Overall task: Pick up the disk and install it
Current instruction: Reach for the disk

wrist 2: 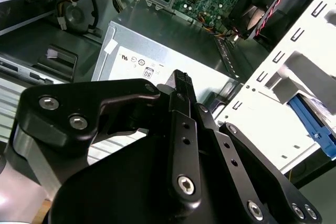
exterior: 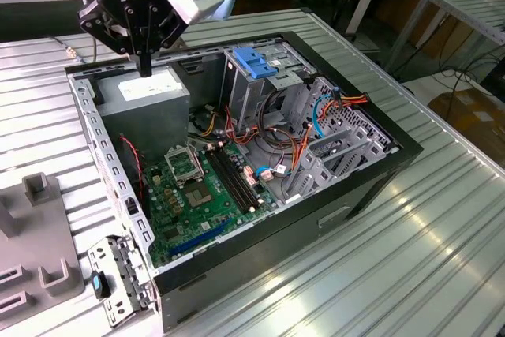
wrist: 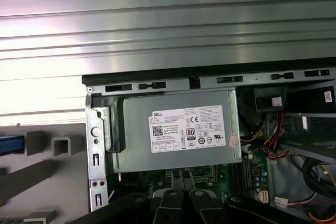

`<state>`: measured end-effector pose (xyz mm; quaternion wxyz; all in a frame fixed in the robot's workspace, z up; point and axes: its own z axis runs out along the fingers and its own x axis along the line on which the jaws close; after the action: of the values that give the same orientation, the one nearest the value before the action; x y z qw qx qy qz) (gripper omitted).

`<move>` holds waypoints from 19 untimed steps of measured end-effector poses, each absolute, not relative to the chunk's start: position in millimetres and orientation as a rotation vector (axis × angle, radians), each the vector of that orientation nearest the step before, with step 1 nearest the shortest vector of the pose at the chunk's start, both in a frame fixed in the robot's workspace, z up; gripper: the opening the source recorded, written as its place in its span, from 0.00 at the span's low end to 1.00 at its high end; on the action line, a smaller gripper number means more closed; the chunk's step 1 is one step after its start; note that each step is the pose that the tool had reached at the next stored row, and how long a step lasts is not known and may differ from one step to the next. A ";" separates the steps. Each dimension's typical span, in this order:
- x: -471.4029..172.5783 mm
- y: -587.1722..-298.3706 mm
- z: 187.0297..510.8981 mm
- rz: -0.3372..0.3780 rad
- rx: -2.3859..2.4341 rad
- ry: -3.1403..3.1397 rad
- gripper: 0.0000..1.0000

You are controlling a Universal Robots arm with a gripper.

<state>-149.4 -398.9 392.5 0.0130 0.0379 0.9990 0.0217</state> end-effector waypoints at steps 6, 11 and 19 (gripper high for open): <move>-151.6 -398.9 392.4 0.068 0.118 3.113 0.11; -153.2 -398.9 392.3 0.068 0.118 3.113 0.11; -156.6 -399.0 392.1 0.068 0.118 3.113 0.11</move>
<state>-156.6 -399.0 392.1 0.0130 0.0379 0.9990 0.0217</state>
